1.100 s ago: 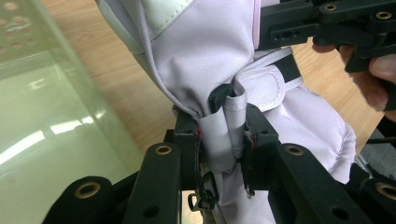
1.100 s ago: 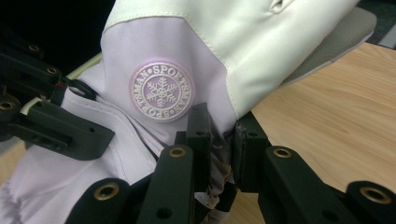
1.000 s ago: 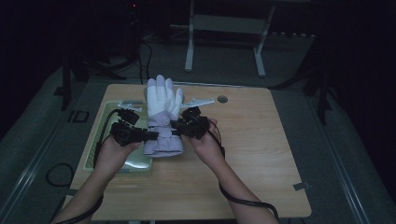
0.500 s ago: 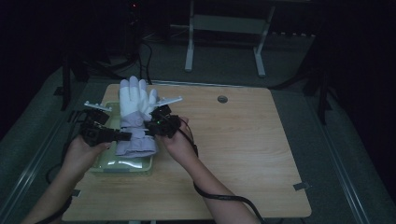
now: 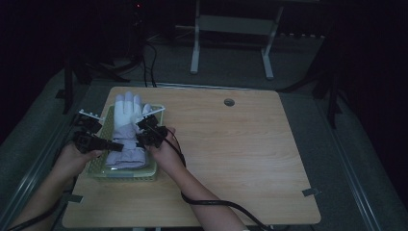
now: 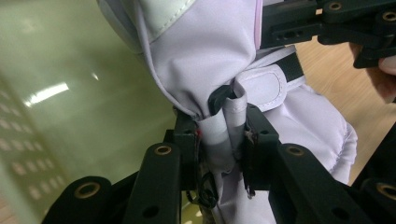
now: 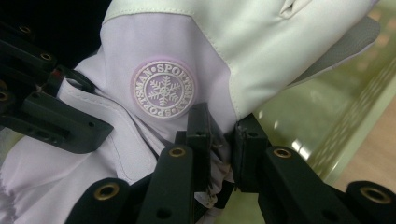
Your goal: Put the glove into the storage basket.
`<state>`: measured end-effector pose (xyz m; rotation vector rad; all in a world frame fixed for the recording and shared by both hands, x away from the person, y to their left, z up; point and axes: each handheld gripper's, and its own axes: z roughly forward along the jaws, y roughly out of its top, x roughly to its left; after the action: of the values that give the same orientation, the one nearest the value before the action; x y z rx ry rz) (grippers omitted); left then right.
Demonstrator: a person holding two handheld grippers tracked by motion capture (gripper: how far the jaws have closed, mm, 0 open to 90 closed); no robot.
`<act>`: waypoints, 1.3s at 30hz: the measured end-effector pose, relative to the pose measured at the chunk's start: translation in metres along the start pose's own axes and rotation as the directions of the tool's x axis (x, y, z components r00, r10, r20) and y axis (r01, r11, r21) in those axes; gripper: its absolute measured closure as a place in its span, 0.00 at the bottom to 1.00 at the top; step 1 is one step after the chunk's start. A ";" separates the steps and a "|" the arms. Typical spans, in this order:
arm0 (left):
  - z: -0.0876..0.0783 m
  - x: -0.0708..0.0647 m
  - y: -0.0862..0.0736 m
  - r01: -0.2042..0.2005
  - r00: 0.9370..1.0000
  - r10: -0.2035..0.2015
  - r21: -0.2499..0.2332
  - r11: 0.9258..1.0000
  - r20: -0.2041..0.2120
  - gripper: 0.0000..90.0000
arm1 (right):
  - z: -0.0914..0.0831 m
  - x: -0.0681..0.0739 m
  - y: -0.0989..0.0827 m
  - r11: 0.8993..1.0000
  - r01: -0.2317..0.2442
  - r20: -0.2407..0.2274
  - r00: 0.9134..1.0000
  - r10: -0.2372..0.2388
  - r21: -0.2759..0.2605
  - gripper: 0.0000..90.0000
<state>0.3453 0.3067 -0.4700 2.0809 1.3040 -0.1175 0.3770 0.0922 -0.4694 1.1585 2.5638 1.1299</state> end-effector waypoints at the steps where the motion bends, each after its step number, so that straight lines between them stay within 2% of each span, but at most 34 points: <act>1: 0.005 0.003 -0.001 0.008 1.000 -0.008 0.006 1.000 0.009 0.80 | 0.008 -0.002 -0.004 1.000 -0.013 0.011 1.000 0.012 0.028 0.88; 3: 0.013 0.008 -0.005 0.021 1.000 -0.021 0.022 1.000 0.013 0.80 | 0.011 -0.002 -0.006 0.999 -0.013 0.017 1.000 0.012 0.041 0.88; 5: 0.021 0.014 -0.009 0.036 0.999 -0.037 0.047 0.998 0.019 0.80 | 0.022 -0.003 -0.013 0.997 -0.026 0.021 0.999 0.025 0.078 0.88; 8: 0.025 0.019 -0.012 0.056 0.998 -0.057 0.053 0.997 0.026 0.79 | 0.026 -0.002 -0.015 0.995 -0.030 0.028 0.999 0.027 0.099 0.88; 9: 0.028 0.023 -0.013 0.068 0.997 -0.071 0.066 0.995 0.031 0.79 | 0.028 0.001 -0.013 0.992 -0.031 0.046 0.999 0.026 0.125 0.88; 14: 0.032 0.026 -0.014 0.082 0.996 -0.085 0.086 0.993 0.031 0.77 | 0.034 0.003 -0.009 0.984 -0.043 0.059 0.998 0.033 0.175 0.85; 15: 0.034 0.027 -0.015 0.086 0.996 -0.088 0.097 0.992 0.013 0.74 | 0.037 0.005 -0.008 0.979 -0.034 0.070 0.997 0.021 0.202 0.80; 16: 0.034 0.027 -0.015 0.086 0.996 -0.088 0.097 0.992 0.013 0.72 | 0.038 0.006 -0.008 0.978 -0.033 0.069 0.997 0.019 0.205 0.78; 18: 0.035 0.026 -0.016 0.078 0.997 -0.078 0.099 0.992 -0.002 0.71 | 0.038 0.007 -0.008 0.979 -0.023 0.070 0.998 0.009 0.204 0.76; 19: 0.037 0.026 -0.017 0.081 0.997 -0.079 0.100 0.992 -0.023 0.68 | 0.039 0.007 -0.008 0.976 -0.023 0.064 0.998 0.010 0.214 0.74; 20: 0.037 0.026 -0.017 0.081 0.997 -0.079 0.100 0.992 -0.023 0.68 | 0.039 0.007 -0.008 0.976 -0.023 0.064 0.998 0.010 0.214 0.74; 21: 0.038 0.024 -0.016 0.080 0.996 -0.075 0.110 0.991 -0.053 0.67 | 0.040 0.008 -0.007 0.973 -0.017 0.063 0.998 0.002 0.231 0.72; 22: 0.038 0.024 -0.016 0.080 0.996 -0.075 0.110 0.991 -0.053 0.67 | 0.040 0.008 -0.007 0.973 -0.017 0.063 0.998 0.002 0.231 0.72; 23: 0.040 0.022 -0.014 0.083 0.995 -0.074 0.127 0.989 -0.070 0.66 | 0.040 0.009 -0.007 0.970 -0.021 0.067 0.998 0.005 0.243 0.69; 26: 0.040 0.021 -0.013 0.088 0.994 -0.079 0.127 0.988 -0.072 0.67 | 0.040 0.008 -0.007 0.973 -0.021 0.076 0.997 0.004 0.230 0.67; 27: 0.041 0.020 -0.012 0.097 0.993 -0.088 0.120 0.988 -0.074 0.67 | 0.037 0.006 -0.007 0.979 -0.020 0.078 0.997 0.005 0.203 0.63; 28: 0.041 0.020 -0.012 0.097 0.993 -0.088 0.120 0.988 -0.074 0.66 | 0.037 0.006 -0.007 0.979 -0.020 0.078 0.997 0.005 0.203 0.63; 29: 0.043 0.020 -0.011 0.103 0.991 -0.092 0.122 0.987 -0.095 0.66 | 0.034 0.006 -0.005 0.982 -0.017 0.085 0.996 0.001 0.188 0.59; 31: 0.044 0.019 -0.010 0.107 0.991 -0.096 0.120 0.987 -0.097 0.65 | 0.032 0.003 -0.005 0.981 -0.021 0.078 0.997 0.006 0.192 0.58; 34: 0.043 0.019 -0.010 0.105 0.991 -0.095 0.109 0.988 -0.092 0.60 | 0.030 0.000 -0.005 0.983 -0.028 0.064 0.998 0.016 0.183 0.56; 36: 0.040 0.016 -0.010 0.096 0.991 -0.086 0.092 0.991 -0.103 0.53 | 0.023 -0.003 -0.004 0.989 -0.015 0.048 0.999 0.009 0.147 0.50; 37: 0.032 0.013 -0.012 0.077 0.991 -0.071 0.043 0.996 -0.115 0.49 | 0.021 -0.004 -0.004 0.991 -0.007 0.039 0.999 0.001 0.131 0.46; 38: 0.032 0.013 -0.012 0.077 0.991 -0.071 0.043 0.996 -0.115 0.45 | 0.021 -0.004 -0.004 0.991 -0.007 0.039 0.999 0.001 0.131 0.46; 39: 0.025 0.010 -0.015 0.067 0.992 -0.069 -0.022 0.998 -0.107 0.42 | 0.017 -0.006 -0.003 0.993 0.011 0.019 1.000 -0.013 0.115 0.44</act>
<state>0.3442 0.3046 -0.5007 2.0521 1.4357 -0.0230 0.3857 0.0967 -0.4844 1.1703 2.6482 0.9751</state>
